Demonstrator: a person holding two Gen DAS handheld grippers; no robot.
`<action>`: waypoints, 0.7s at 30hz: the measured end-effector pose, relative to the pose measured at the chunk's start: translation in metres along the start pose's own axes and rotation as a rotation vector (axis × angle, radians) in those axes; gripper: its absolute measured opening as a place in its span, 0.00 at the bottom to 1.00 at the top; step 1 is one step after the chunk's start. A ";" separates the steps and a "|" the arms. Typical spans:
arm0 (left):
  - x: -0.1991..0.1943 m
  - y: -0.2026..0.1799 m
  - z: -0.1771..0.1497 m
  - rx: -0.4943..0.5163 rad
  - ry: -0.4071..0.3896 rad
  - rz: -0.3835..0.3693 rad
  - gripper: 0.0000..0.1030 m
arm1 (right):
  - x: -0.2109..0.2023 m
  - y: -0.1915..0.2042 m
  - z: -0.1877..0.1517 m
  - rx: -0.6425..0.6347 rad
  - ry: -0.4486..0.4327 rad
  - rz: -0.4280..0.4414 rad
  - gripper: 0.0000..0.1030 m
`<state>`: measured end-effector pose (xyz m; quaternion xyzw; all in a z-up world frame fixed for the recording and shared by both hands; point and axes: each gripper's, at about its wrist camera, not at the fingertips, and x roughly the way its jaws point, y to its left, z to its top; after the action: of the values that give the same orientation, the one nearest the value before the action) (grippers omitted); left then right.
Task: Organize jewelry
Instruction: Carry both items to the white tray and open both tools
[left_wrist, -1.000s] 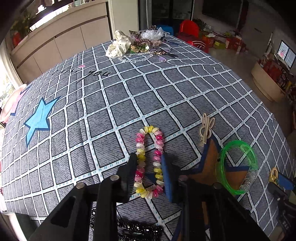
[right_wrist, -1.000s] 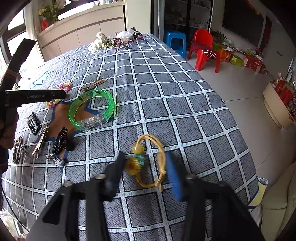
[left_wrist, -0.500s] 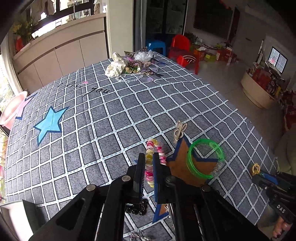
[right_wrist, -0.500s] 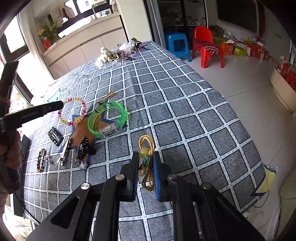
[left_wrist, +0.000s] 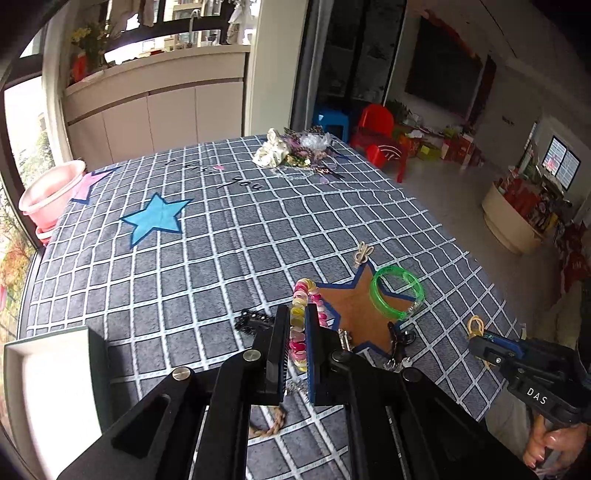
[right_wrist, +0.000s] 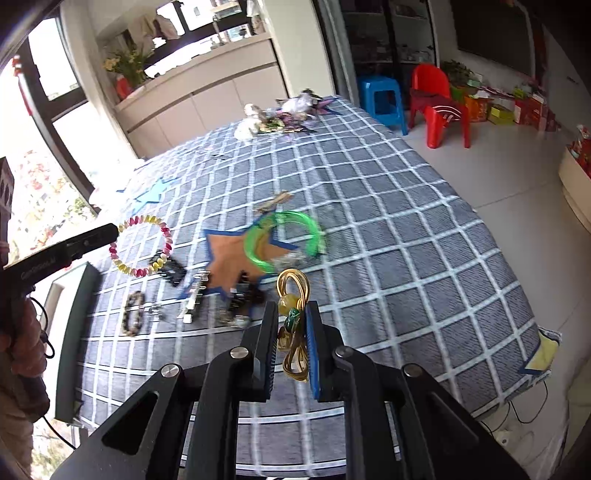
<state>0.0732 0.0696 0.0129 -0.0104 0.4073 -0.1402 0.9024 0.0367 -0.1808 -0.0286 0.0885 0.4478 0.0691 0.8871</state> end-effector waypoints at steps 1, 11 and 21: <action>-0.008 0.007 -0.004 -0.015 -0.011 0.009 0.14 | 0.001 0.009 0.001 -0.010 0.002 0.018 0.15; -0.063 0.104 -0.048 -0.193 -0.079 0.184 0.14 | 0.027 0.140 0.009 -0.216 0.047 0.220 0.15; -0.071 0.194 -0.099 -0.365 -0.030 0.367 0.14 | 0.071 0.288 0.006 -0.425 0.131 0.427 0.15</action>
<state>0.0026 0.2844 -0.0274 -0.1009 0.4075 0.1020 0.9019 0.0710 0.1137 -0.0178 -0.0114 0.4507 0.3513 0.8206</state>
